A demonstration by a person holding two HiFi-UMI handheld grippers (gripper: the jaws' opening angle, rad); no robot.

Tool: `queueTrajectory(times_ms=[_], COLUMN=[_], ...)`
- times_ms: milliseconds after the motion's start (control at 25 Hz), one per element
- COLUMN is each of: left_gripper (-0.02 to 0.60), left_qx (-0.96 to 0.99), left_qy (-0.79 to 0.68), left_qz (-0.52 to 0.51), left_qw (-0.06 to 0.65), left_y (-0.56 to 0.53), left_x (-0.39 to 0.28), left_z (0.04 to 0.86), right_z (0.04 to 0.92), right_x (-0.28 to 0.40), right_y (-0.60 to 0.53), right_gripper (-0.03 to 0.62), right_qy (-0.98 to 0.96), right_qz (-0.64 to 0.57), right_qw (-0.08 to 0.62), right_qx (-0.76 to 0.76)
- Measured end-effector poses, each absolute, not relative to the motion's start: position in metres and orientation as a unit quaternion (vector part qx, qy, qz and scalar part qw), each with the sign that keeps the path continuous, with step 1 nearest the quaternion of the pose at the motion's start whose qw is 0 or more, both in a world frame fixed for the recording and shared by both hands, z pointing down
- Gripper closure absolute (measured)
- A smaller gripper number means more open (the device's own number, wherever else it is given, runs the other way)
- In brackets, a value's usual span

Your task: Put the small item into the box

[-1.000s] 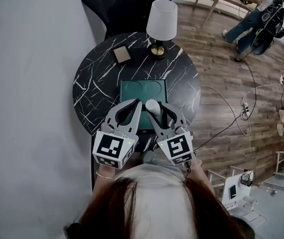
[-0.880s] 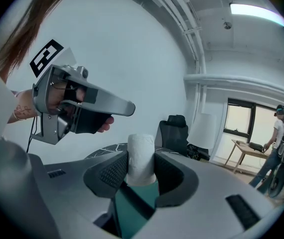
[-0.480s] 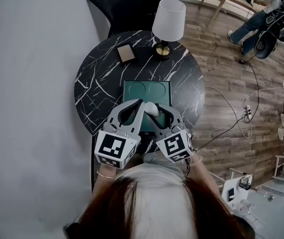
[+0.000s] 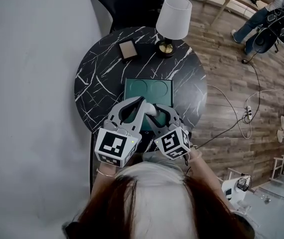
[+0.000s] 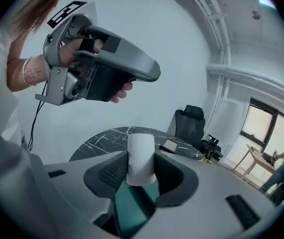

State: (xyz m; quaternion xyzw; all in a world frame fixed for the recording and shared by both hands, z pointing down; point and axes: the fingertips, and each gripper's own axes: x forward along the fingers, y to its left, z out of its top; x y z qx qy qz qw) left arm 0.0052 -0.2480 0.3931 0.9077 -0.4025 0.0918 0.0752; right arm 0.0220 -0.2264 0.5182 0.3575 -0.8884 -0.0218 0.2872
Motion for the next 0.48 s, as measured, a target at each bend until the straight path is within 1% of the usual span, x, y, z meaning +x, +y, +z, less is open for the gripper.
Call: queueTrajectory(times_ms=[480], left_gripper=[0.572], left_qx=[0.903], left_qy=[-0.411], left_qz=[0.096], left_qw=[0.082], left_y=[-0.251], left_x=[0.002], left_z=[0.398], right_z=[0.554], right_x=[0.019], right_y=[-0.225], right_gripper=[0.414], right_qy=[-0.886], right_qz=[-0.019], right_qw=[0.330], right_qx=[0.324])
